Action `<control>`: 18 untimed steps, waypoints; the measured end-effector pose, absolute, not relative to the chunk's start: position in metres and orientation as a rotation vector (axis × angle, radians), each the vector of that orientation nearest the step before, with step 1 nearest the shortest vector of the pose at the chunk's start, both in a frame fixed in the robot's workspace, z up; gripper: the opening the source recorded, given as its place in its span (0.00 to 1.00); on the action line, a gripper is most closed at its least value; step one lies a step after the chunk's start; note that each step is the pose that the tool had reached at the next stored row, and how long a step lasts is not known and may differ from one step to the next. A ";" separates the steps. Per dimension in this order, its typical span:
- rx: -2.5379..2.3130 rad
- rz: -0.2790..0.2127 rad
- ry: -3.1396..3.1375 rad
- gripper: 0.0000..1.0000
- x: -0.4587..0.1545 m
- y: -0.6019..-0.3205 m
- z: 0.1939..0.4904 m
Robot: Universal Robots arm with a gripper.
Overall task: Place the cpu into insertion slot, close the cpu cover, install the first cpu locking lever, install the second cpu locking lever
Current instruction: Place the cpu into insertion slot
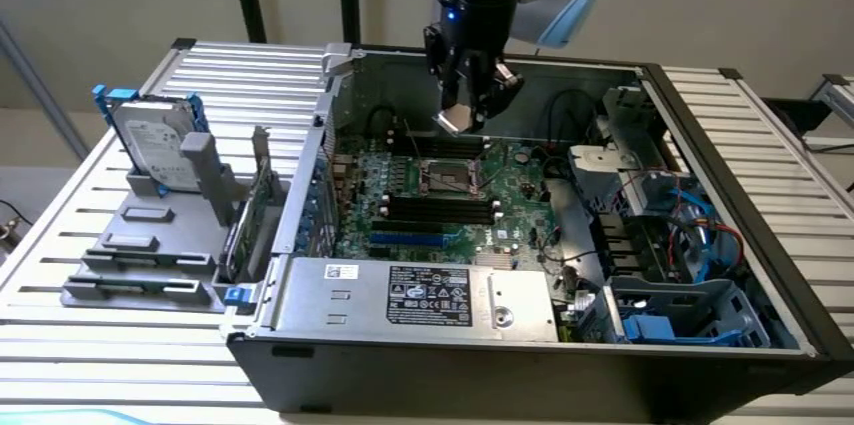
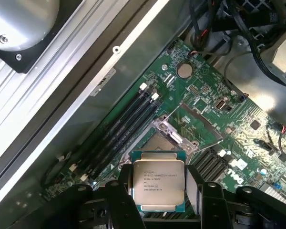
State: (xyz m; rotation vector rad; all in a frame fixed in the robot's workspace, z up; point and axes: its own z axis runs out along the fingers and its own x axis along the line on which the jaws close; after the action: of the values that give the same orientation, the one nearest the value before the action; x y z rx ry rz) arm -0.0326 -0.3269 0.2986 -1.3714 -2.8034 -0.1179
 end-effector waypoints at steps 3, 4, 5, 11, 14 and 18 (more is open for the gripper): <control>-1.430 -0.111 -2.766 0.55 -0.033 -0.327 0.297; -1.448 -0.108 -2.753 0.55 -0.033 -0.327 0.297; -1.466 -0.106 -2.740 0.55 -0.033 -0.327 0.296; -1.583 -0.095 -2.661 0.55 -0.033 -0.327 0.294; -1.650 -0.095 -2.619 0.55 -0.033 -0.327 0.292; -1.745 -0.097 -2.558 0.55 -0.033 -0.327 0.290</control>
State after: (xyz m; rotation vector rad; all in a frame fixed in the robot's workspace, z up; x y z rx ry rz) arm -0.0325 -0.3269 0.2903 -1.7451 -2.5585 -0.0967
